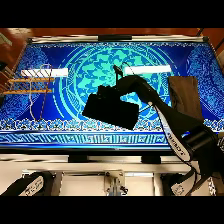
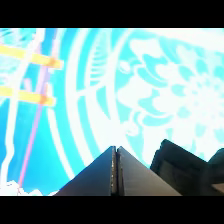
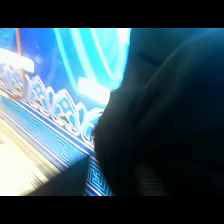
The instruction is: Fold the shirts.
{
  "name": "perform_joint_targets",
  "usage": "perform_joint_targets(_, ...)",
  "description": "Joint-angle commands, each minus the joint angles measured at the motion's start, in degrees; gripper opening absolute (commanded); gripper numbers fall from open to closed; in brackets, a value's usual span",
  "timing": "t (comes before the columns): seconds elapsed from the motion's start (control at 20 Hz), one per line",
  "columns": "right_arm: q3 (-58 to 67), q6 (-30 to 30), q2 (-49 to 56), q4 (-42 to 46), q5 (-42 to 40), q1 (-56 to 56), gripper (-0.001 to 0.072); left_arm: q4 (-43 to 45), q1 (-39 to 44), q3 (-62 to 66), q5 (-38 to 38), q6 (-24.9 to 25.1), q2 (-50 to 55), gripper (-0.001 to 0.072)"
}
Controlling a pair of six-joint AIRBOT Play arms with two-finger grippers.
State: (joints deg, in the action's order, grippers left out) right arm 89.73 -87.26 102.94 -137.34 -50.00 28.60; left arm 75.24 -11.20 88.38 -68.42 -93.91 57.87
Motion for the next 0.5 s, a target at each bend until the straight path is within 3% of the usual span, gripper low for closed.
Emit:
perform_joint_targets(0.0,0.1,-1.4,2.0,-4.4,6.0,1.5,0.0547,0.2,-2.0,-0.3,-1.7,0.4,-1.2,0.0037)
perform_joint_targets(0.2,0.1,-1.5,-3.3,4.3,-3.5,-4.9,0.0547,0.2,-1.7,-2.3,-1.7,0.4,-1.0,0.0037)
perform_joint_targets(0.45,-1.1,2.6,-9.1,30.2,-31.2,-20.1,0.0547,0.2,-1.7,-4.3,-1.7,1.1,-1.0,0.0037)
